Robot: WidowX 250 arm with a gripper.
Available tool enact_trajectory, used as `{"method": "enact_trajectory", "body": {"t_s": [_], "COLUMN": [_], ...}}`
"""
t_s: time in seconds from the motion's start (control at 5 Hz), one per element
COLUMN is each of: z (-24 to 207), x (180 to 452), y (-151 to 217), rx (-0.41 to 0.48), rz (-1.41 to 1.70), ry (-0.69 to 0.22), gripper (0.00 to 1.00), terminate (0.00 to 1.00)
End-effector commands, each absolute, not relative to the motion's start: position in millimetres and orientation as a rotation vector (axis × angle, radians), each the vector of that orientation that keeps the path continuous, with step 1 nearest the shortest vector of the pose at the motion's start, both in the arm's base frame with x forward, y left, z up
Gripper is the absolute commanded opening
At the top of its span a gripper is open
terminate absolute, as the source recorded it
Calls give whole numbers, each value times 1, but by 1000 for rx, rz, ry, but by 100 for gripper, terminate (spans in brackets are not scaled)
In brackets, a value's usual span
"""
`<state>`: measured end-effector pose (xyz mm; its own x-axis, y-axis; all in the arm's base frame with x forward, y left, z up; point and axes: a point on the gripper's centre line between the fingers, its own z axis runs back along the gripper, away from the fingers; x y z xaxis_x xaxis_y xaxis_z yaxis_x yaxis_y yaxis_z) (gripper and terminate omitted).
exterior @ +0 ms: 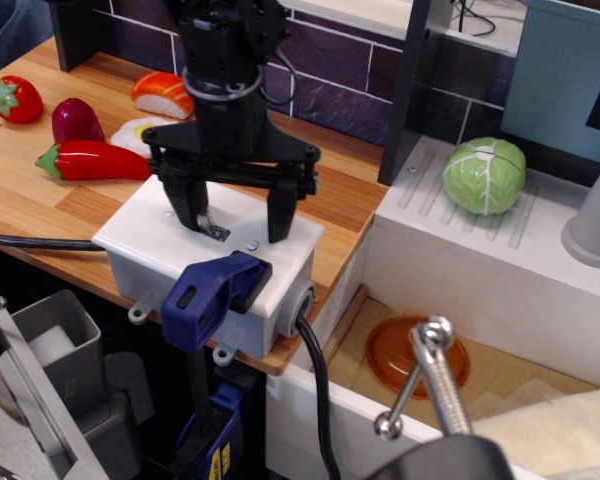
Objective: Move light switch to the right
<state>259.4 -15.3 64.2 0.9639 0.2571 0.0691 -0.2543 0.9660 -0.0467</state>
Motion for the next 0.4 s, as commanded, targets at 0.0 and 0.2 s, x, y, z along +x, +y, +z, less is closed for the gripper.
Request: {"method": "enact_trajectory", "body": {"t_s": [0.0, 0.2], "z": [75, 84], "x": [250, 250], "y": [-35, -34], "rx": [-63, -48], "rz": [239, 234], "ry": [-58, -52], "gripper": [100, 100], "terminate": [0, 100]}}
